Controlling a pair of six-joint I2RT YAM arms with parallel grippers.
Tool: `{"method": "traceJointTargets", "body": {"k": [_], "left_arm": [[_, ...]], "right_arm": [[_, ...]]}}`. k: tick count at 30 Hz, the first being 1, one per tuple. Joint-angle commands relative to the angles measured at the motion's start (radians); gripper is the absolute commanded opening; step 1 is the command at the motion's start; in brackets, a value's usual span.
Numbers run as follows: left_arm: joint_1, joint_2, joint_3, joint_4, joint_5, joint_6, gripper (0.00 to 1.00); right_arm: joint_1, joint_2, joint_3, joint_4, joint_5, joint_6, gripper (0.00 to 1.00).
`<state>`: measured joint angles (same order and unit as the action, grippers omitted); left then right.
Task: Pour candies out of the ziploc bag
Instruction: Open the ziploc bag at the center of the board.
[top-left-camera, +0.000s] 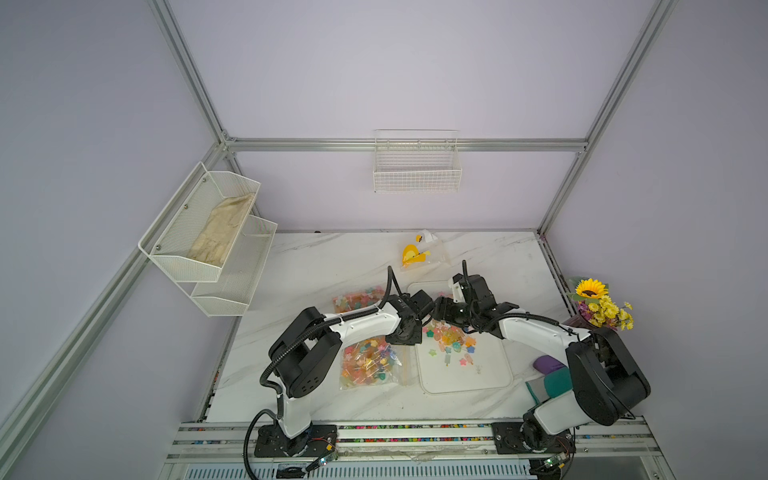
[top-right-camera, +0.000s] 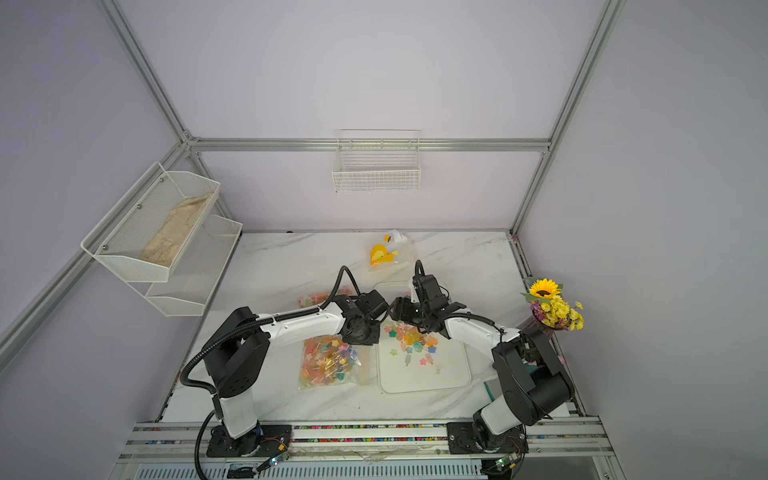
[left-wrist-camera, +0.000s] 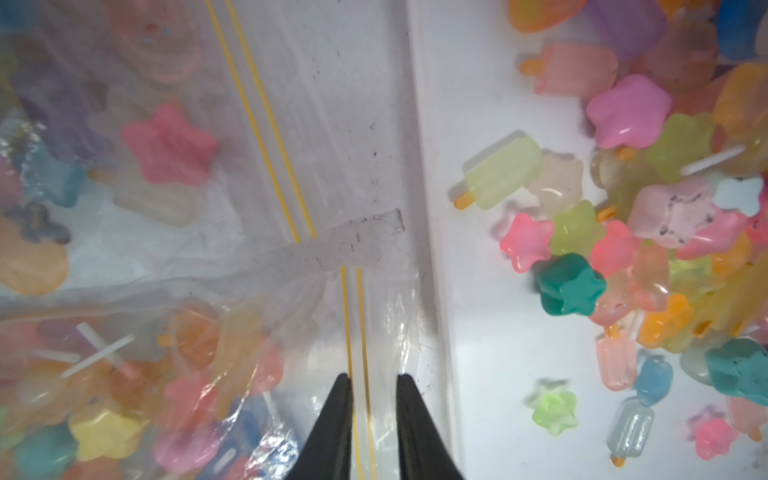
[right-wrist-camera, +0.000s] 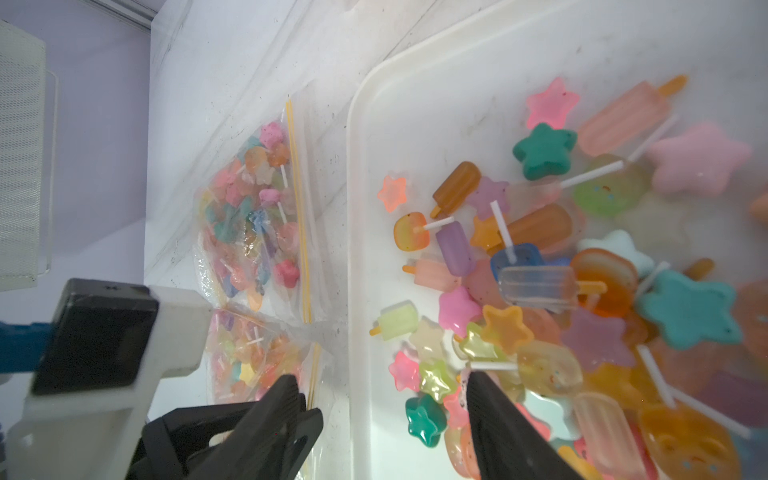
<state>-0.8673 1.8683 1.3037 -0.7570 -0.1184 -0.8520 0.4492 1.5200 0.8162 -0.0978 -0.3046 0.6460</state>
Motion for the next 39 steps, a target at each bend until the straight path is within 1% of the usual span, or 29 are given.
{"method": "traceJointTargets", "body": {"k": [1, 7, 12, 16, 23, 26, 31, 34, 37, 39], "left_arm": [[-0.008, -0.007, 0.034, -0.008, -0.003, 0.006, 0.18], [-0.007, -0.011, 0.028, -0.016, -0.008, 0.005, 0.13], [-0.007, -0.015, 0.021, -0.019, -0.012, 0.000, 0.07], [-0.007, -0.029, 0.014, -0.026, -0.026, -0.008, 0.00], [0.000, -0.065, -0.001, -0.015, -0.058, -0.025, 0.00], [0.010, -0.094, -0.033, 0.023, -0.060, -0.045, 0.00], [0.027, -0.151, -0.116, 0.122, -0.028, -0.045, 0.00], [0.033, -0.179, -0.162, 0.175, -0.017, -0.047, 0.00], [0.041, -0.202, -0.205, 0.218, -0.013, -0.059, 0.00], [0.045, -0.211, -0.224, 0.237, -0.013, -0.068, 0.00]], "right_arm": [[-0.008, -0.021, -0.006, 0.021, 0.000, -0.003, 0.67], [-0.009, -0.021, -0.008, 0.021, -0.002, -0.003, 0.67], [-0.010, -0.025, -0.011, 0.021, -0.002, -0.004, 0.68], [-0.009, -0.030, -0.014, 0.021, -0.004, -0.006, 0.68], [-0.009, -0.044, -0.024, 0.038, -0.007, -0.006, 0.67], [-0.008, -0.042, -0.038, 0.059, -0.044, 0.008, 0.64], [0.003, -0.038, -0.070, 0.118, -0.124, 0.032, 0.52], [0.026, -0.013, -0.072, 0.144, -0.173, 0.034, 0.47], [0.052, 0.021, -0.074, 0.183, -0.227, 0.046, 0.43], [0.078, 0.043, -0.066, 0.203, -0.259, 0.049, 0.42]]}}
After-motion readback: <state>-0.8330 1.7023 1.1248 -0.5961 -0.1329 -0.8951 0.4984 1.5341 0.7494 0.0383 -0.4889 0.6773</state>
